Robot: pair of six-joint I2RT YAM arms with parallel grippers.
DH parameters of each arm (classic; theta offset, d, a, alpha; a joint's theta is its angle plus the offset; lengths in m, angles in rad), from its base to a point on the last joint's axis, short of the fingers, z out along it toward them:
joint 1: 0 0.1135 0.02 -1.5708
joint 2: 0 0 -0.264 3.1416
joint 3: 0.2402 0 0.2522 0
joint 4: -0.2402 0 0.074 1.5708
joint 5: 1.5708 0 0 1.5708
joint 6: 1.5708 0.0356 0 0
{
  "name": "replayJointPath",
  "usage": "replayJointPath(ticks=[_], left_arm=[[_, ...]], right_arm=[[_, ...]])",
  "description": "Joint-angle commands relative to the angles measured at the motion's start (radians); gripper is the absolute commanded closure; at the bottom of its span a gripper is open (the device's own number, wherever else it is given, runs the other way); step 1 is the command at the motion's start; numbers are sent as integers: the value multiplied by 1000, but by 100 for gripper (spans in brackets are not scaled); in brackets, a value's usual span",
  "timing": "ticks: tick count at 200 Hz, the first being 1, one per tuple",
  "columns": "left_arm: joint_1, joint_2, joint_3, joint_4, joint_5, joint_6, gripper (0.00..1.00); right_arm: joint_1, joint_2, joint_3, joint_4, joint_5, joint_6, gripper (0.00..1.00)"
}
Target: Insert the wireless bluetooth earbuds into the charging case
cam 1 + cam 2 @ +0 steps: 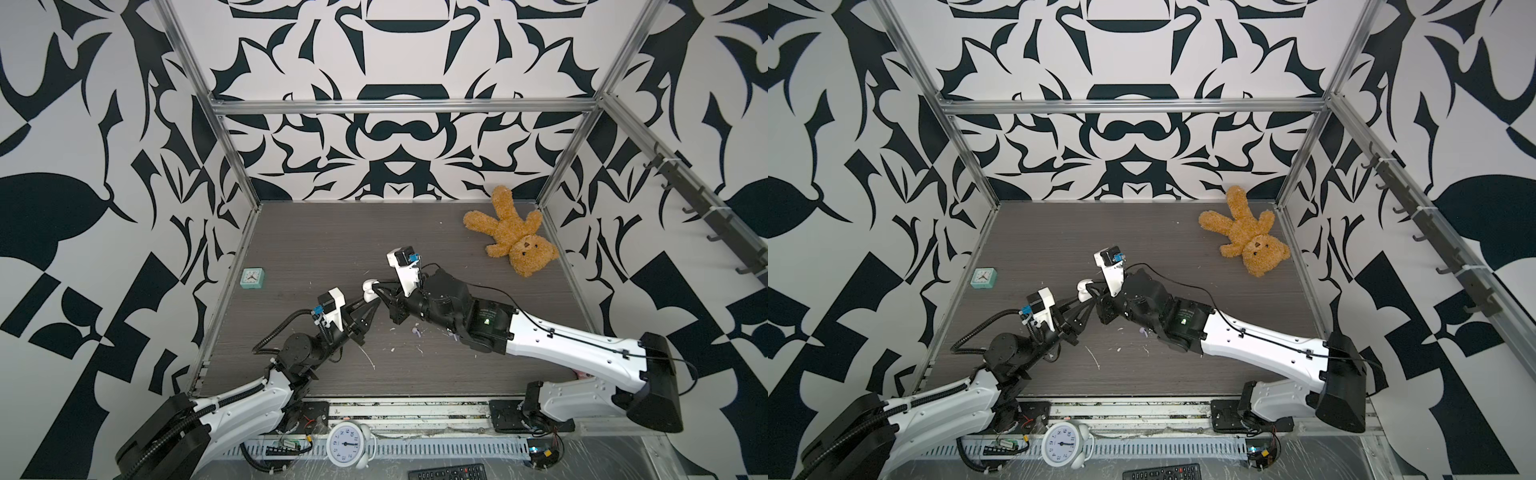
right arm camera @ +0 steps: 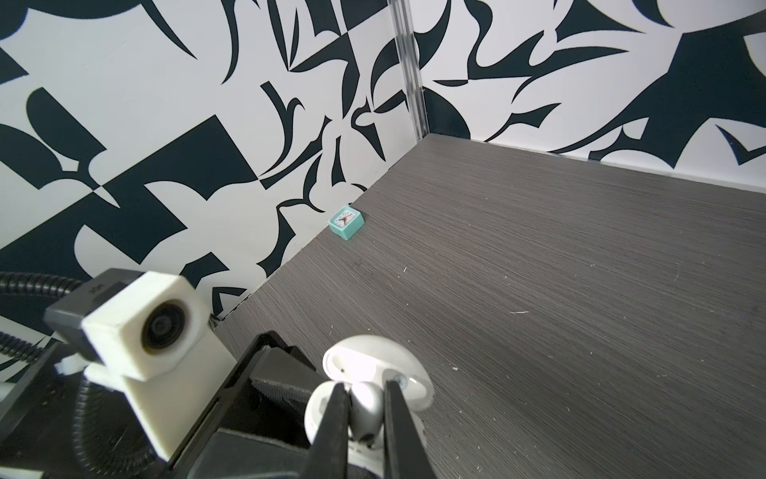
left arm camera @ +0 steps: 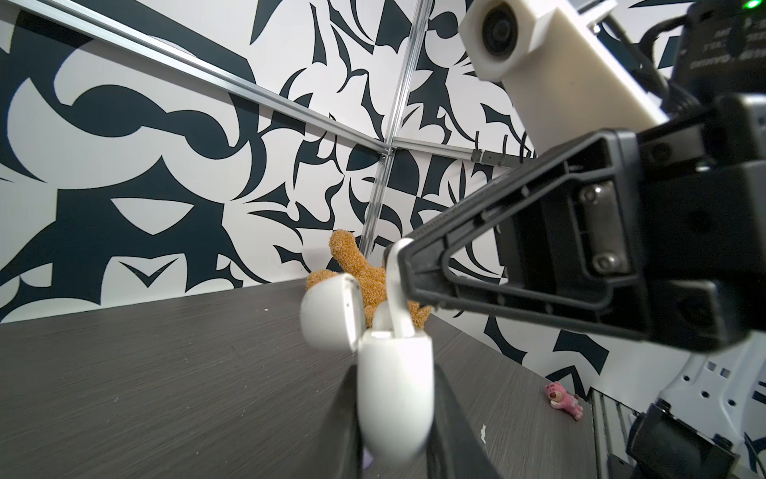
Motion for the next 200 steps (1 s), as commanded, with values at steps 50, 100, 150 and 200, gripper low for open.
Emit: replayJointPath(ticks=[50, 100, 150, 200], left_arm=[[1, 14, -13, 116, 43, 57, 100], [1, 42, -25, 158, 70, 73, 100], [-6, 73, -30, 203, 89, 98, 100], [-7, 70, -30, 204, 108, 112, 100]], right_arm=[[5, -29, 28, -52, -18, -28, 86], [4, -57, 20, -73, -28, -34, 87], [5, -75, 5, -79, -28, -33, 87], [4, -79, -4, -83, -47, -41, 87]])
